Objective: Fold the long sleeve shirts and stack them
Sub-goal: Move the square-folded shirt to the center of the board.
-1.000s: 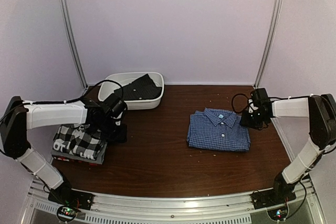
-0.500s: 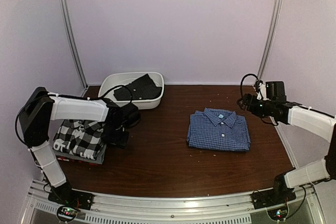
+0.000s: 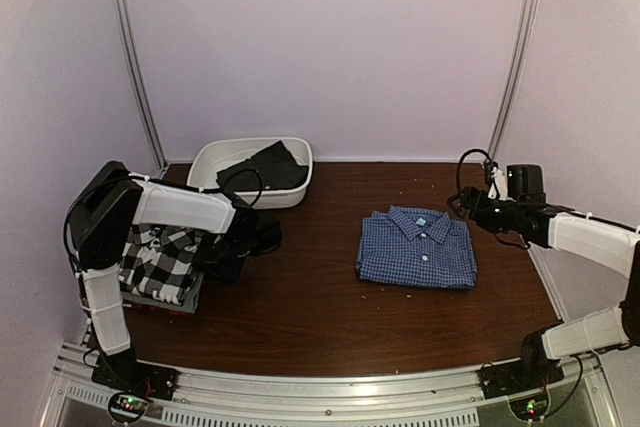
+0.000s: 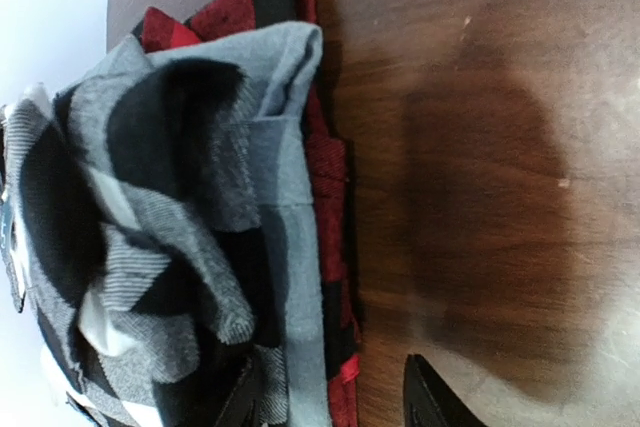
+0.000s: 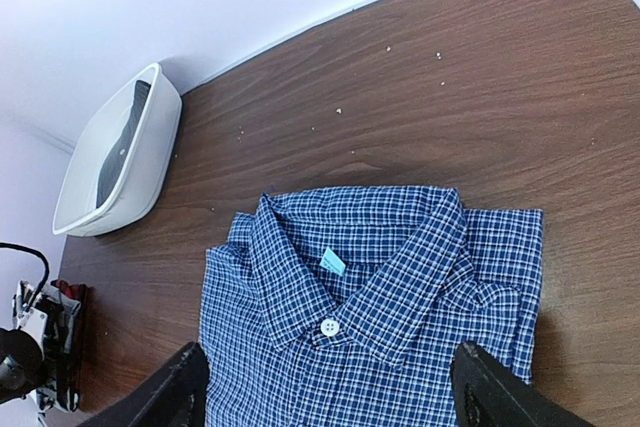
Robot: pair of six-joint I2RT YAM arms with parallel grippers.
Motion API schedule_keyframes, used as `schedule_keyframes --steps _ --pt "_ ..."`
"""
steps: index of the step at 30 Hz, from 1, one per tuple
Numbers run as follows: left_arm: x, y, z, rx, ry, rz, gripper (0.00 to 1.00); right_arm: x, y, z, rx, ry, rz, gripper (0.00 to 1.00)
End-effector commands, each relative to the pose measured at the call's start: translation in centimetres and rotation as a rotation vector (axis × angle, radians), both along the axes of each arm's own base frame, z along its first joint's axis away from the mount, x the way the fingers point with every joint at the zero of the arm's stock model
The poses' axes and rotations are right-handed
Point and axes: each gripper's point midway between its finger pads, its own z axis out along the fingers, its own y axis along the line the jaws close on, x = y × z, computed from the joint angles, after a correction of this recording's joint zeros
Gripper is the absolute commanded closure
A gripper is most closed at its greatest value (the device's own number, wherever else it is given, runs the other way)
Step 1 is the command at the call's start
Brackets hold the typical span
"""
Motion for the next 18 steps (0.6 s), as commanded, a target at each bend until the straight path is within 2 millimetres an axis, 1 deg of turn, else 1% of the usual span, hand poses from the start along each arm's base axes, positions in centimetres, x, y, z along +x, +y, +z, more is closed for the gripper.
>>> schedule_keyframes --steps 1,4,8,11,13,16,18 --pt "-0.1 0.8 -0.3 0.071 0.003 -0.006 0.52 -0.5 0.5 0.6 0.023 -0.029 0.021 0.16" --pt "-0.1 1.2 -0.8 0.104 0.01 -0.012 0.56 -0.6 0.5 0.2 0.023 -0.02 0.023 0.16" --pt "0.1 1.6 -1.1 0.129 0.01 -0.016 0.7 -0.7 0.6 0.3 0.037 -0.036 0.022 0.16" --pt "0.1 1.8 -1.4 0.145 0.017 -0.022 0.77 -0.9 0.6 0.0 0.038 -0.031 0.022 0.17" --pt "0.2 1.9 -1.7 0.152 0.02 -0.025 0.83 -0.9 0.6 -0.1 0.038 -0.027 0.022 0.17" --pt "0.4 1.7 -1.5 0.145 0.017 -0.027 0.94 -1.0 0.6 -0.2 0.038 -0.026 0.022 0.17" --pt "0.6 1.4 -1.3 0.139 0.014 -0.032 1.0 -1.0 0.6 -0.2 0.037 -0.027 0.022 0.17"
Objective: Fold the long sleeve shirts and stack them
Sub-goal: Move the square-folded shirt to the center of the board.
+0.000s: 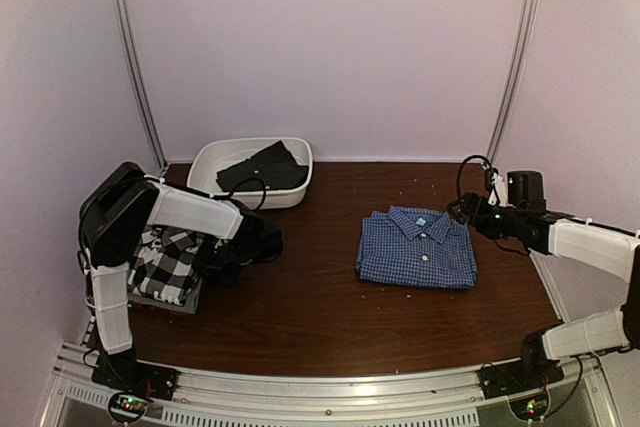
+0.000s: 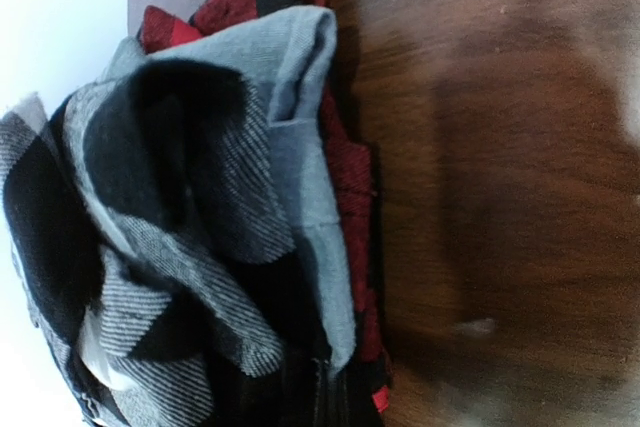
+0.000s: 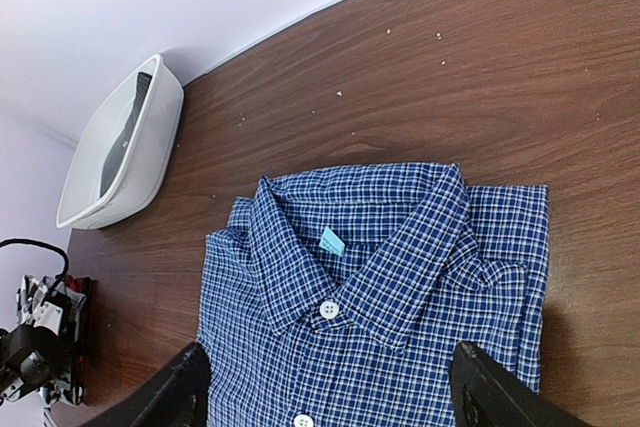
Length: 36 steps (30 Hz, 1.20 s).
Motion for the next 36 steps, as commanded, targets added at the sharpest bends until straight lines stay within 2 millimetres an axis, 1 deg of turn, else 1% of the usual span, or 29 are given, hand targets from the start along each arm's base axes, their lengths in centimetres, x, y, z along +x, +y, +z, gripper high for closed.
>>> schedule_keyframes --steps 1,4,7,12,18,22,24,27,28,32,36 --pt "0.6 -0.3 0.3 0.0 -0.012 -0.006 1.0 0.0 0.3 0.9 0.013 -0.04 0.011 0.17" --pt "0.9 -1.0 0.8 -0.011 -0.02 -0.019 1.0 0.0 0.3 0.9 0.011 -0.042 0.009 0.17" --pt "1.5 -2.5 1.5 -0.043 -0.03 -0.043 1.0 -0.1 0.3 0.7 0.01 -0.037 0.012 0.17" --pt "2.3 -6.7 2.7 -0.153 -0.038 -0.084 1.0 -0.1 0.3 0.8 0.009 -0.039 0.014 0.17" --pt "2.8 -13.4 3.7 -0.31 -0.026 -0.152 1.0 -0.2 0.3 0.6 -0.003 -0.034 0.019 0.17" --pt "2.8 -18.5 4.2 -0.42 -0.004 -0.205 1.0 -0.3 0.2 0.6 -0.011 -0.032 0.022 0.17" --pt "3.0 -21.2 4.9 -0.484 -0.006 -0.235 1.0 -0.3 0.2 0.8 -0.013 -0.038 0.021 0.17" --pt "3.0 -24.3 5.2 -0.552 0.004 -0.27 1.0 -0.3 0.2 0.9 -0.016 -0.044 0.022 0.17" --pt "3.0 -25.2 5.2 -0.578 0.007 -0.279 1.0 -0.5 0.1 0.5 -0.019 -0.025 0.022 0.17" --pt "3.1 -27.6 5.2 -0.655 0.02 -0.301 1.0 -0.7 0.1 0.5 -0.023 -0.019 0.021 0.17" --pt "3.1 -28.7 5.3 -0.703 0.028 -0.31 1.0 -0.8 0.0 0.2 -0.028 -0.011 0.018 0.17"
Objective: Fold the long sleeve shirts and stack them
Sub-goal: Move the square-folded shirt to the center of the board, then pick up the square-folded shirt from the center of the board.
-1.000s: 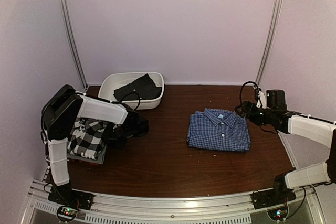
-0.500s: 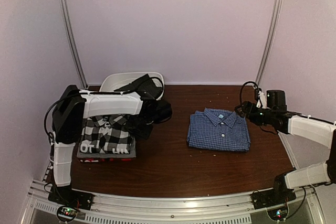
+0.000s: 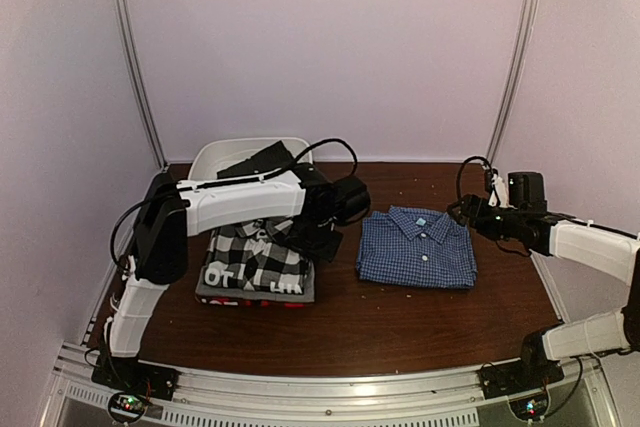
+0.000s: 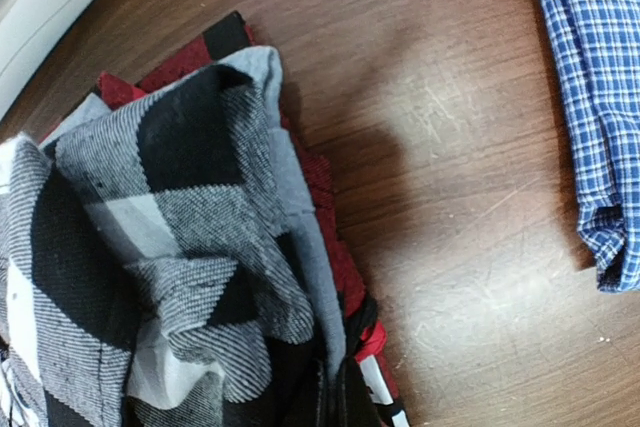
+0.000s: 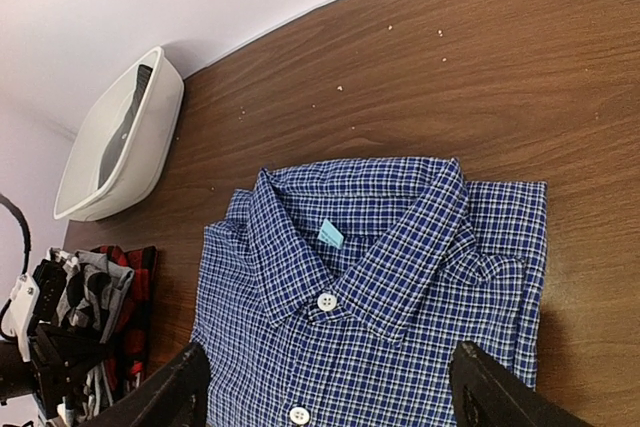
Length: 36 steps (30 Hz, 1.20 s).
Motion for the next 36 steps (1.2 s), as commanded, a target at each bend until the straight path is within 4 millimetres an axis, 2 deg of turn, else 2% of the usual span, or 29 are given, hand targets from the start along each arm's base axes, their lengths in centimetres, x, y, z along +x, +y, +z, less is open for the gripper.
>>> schedule_keyframes --steps 1,4,8,11,17,20,23,32,36 --pt "0.4 -3.3 0.8 -0.131 0.005 -0.037 1.0 -0.4 0.0 0.2 -0.013 -0.006 0.003 0.17" --pt "0.5 -4.0 1.1 -0.163 0.006 -0.045 1.0 -0.5 -0.1 0.1 -0.016 -0.001 0.001 0.17" --pt "0.5 -5.0 2.0 -0.205 0.004 -0.061 0.9 -0.5 -0.3 0.0 -0.026 0.007 -0.006 0.17" --pt "0.6 -5.5 3.6 -0.241 -0.011 -0.075 0.83 -0.4 -0.5 0.0 -0.04 0.011 -0.01 0.16" --pt "0.0 -8.4 7.3 -0.4 -0.023 -0.162 0.67 -0.4 -0.8 -0.7 -0.062 0.031 -0.023 0.16" --pt "0.0 -9.5 7.9 -0.454 -0.027 -0.189 0.57 -0.4 -1.4 -1.1 -0.086 0.05 -0.046 0.16" --pt "0.4 -10.4 7.7 -0.505 -0.007 -0.195 0.48 -0.5 -2.1 -1.8 -0.12 0.074 -0.076 0.16" --pt "3.1 -11.3 5.6 -0.621 0.044 -0.19 0.4 -0.8 -4.0 -4.5 -0.2 0.177 -0.15 0.15" --pt "4.1 -11.7 3.6 -0.643 0.076 -0.184 0.39 -1.4 -5.2 -6.0 -0.255 0.224 -0.184 0.15"
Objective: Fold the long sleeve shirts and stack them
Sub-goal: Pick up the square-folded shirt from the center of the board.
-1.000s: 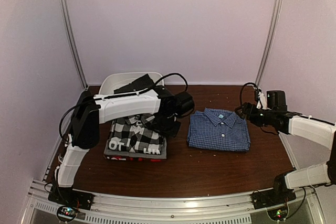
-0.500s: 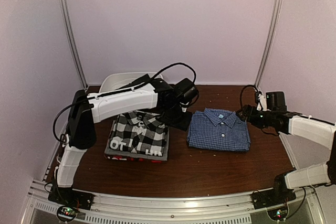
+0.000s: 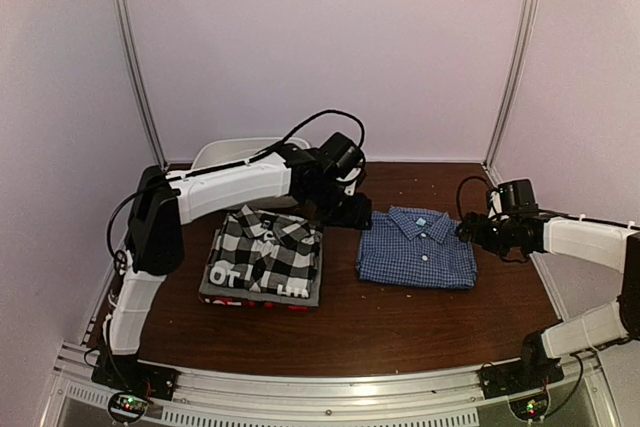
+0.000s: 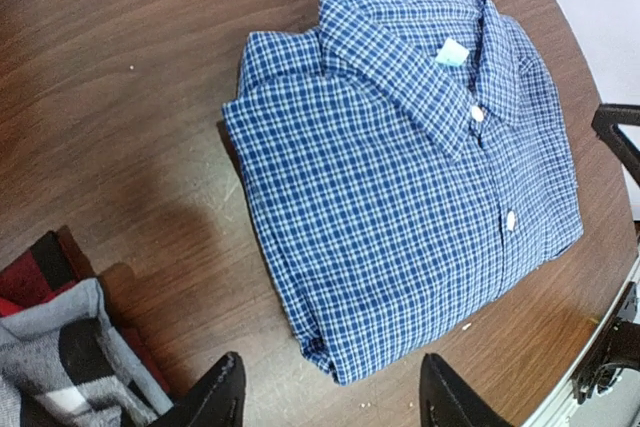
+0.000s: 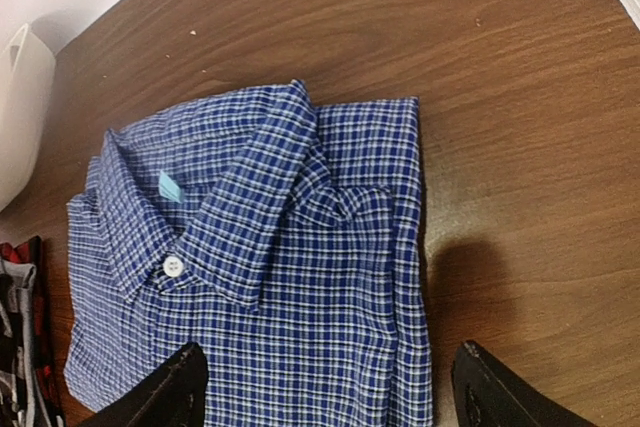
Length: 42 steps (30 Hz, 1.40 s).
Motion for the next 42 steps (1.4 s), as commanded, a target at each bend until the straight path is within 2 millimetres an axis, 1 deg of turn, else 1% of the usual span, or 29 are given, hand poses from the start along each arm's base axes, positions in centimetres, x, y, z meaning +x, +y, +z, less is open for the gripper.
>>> schedule_keyframes --steps 1,4,6,14,18,20,24,32,35,37,42 --pt "1.1 -1.7 -2.3 -0.066 0.021 -0.038 0.39 -0.2 -2.0 -1.1 -0.096 0.04 -0.059 0.15" --pt "1.3 -2.2 -4.0 -0.067 0.047 -0.051 0.39 -0.4 -2.4 -2.2 -0.109 0.065 -0.063 0.15" --pt "1.5 -2.4 -5.0 -0.062 0.056 -0.052 0.39 -0.5 -2.4 -2.9 -0.107 0.085 -0.056 0.15" --pt "1.9 -2.9 -8.0 -0.041 0.087 -0.035 0.39 -0.6 -1.9 -5.9 -0.113 0.165 -0.022 0.18" --pt "1.8 -2.9 -9.3 -0.029 0.104 -0.027 0.39 -0.6 -1.6 -7.1 -0.105 0.197 -0.003 0.23" --pt "1.9 -2.9 -9.7 -0.029 0.114 -0.022 0.4 -0.5 -1.4 -7.5 -0.101 0.206 0.002 0.24" --pt "1.7 -3.5 -10.2 -0.042 0.133 -0.026 0.43 -0.4 -0.9 -7.9 -0.079 0.211 0.02 0.3" --pt "1.0 -4.9 -10.7 -0.105 0.181 -0.038 0.5 0.1 1.4 -8.2 -0.025 0.208 0.077 0.49" --pt "0.8 -5.5 -10.6 -0.138 0.203 -0.046 0.6 0.1 1.9 -8.4 -0.009 0.21 0.089 0.59" --pt "0.7 -6.1 -10.0 -0.169 0.206 -0.057 0.67 0.2 2.2 -8.3 0.002 0.206 0.096 0.67" --pt "1.0 -7.1 -7.5 -0.23 0.188 -0.075 0.9 0.6 2.7 -7.1 0.023 0.18 0.108 0.93"
